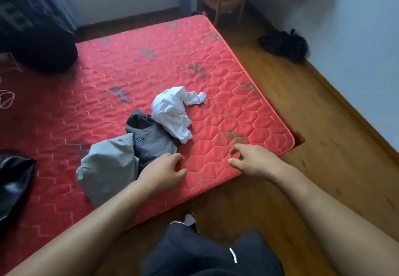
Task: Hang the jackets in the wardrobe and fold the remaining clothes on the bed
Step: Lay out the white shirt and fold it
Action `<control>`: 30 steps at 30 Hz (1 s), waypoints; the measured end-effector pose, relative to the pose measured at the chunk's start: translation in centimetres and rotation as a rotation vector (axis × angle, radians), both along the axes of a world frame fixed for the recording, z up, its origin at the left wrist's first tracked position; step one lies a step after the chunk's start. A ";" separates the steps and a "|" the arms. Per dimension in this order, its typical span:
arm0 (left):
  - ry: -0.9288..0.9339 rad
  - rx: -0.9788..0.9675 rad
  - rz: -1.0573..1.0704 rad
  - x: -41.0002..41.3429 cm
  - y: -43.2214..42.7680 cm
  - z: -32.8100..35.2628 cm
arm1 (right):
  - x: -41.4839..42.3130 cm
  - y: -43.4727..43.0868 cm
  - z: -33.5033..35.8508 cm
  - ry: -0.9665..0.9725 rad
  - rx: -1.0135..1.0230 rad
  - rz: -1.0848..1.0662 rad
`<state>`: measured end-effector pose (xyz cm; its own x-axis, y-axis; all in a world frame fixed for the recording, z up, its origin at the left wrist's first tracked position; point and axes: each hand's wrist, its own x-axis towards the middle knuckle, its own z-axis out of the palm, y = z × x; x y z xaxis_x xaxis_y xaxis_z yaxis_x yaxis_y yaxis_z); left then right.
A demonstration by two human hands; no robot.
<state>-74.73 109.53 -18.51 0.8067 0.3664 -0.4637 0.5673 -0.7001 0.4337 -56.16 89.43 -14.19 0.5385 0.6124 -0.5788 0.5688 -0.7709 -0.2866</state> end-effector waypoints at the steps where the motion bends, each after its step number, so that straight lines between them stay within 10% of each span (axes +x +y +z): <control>1: 0.001 -0.005 0.018 0.6 0.7 -0.5 | 0.8 1.0 -0.7 0.000 0.002 0.014; 16: 0.187 -0.066 0.436 15.1 9.5 -25.2 | 18.0 19.0 -30.2 0.141 -0.002 0.277; 30: -0.092 -0.110 0.897 20.9 12.4 -44.8 | 19.9 31.4 -52.2 0.455 0.221 0.092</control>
